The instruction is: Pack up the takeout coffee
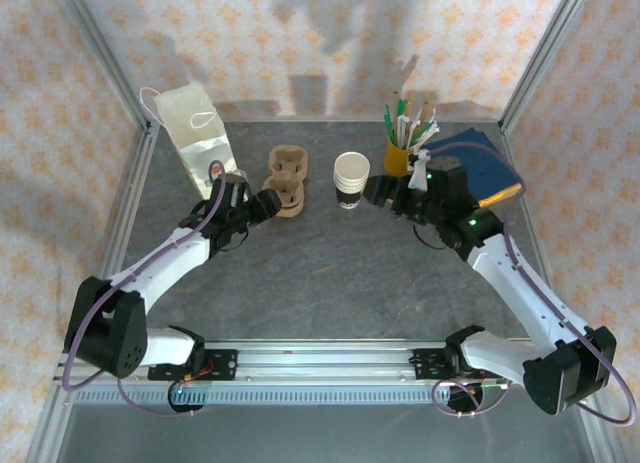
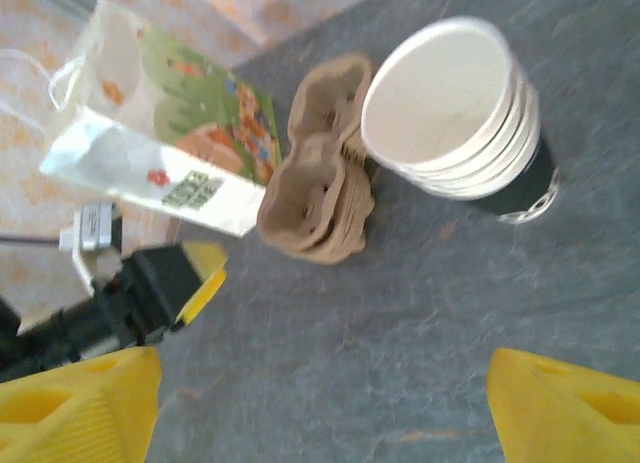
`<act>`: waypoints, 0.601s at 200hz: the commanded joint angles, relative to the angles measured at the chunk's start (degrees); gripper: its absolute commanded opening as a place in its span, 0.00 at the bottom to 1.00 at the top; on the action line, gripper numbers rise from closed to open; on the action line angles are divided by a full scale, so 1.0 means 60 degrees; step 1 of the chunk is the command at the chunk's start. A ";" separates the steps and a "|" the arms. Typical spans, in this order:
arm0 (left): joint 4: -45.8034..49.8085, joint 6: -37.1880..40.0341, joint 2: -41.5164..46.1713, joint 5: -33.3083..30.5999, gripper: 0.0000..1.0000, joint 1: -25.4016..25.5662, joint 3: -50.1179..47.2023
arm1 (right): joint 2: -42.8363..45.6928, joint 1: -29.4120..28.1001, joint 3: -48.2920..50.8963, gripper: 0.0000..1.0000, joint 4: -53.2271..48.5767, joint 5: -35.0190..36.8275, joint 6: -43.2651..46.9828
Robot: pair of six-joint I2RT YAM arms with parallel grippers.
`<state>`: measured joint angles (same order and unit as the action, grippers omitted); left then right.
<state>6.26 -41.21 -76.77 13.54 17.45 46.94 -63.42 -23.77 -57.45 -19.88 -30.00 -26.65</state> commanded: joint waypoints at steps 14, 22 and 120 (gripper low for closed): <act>-0.0727 -0.0565 -0.0626 -0.0559 0.74 -0.0153 0.0358 | -0.0030 -0.0598 0.0459 0.83 0.1048 0.0198 -0.0531; -0.0889 -0.0668 -0.0761 -0.0504 0.73 -0.0211 0.0325 | -0.0047 -0.0650 0.0491 0.83 0.1052 0.0244 -0.0538; -0.2156 -0.1259 -0.1997 0.0043 0.43 -0.0578 0.0439 | 0.0017 -0.0726 0.0375 0.82 0.0749 0.0515 -0.0323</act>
<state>-3.36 -47.77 -87.64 13.10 14.83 47.86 -63.99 -27.73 -54.52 -16.21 -28.51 -28.93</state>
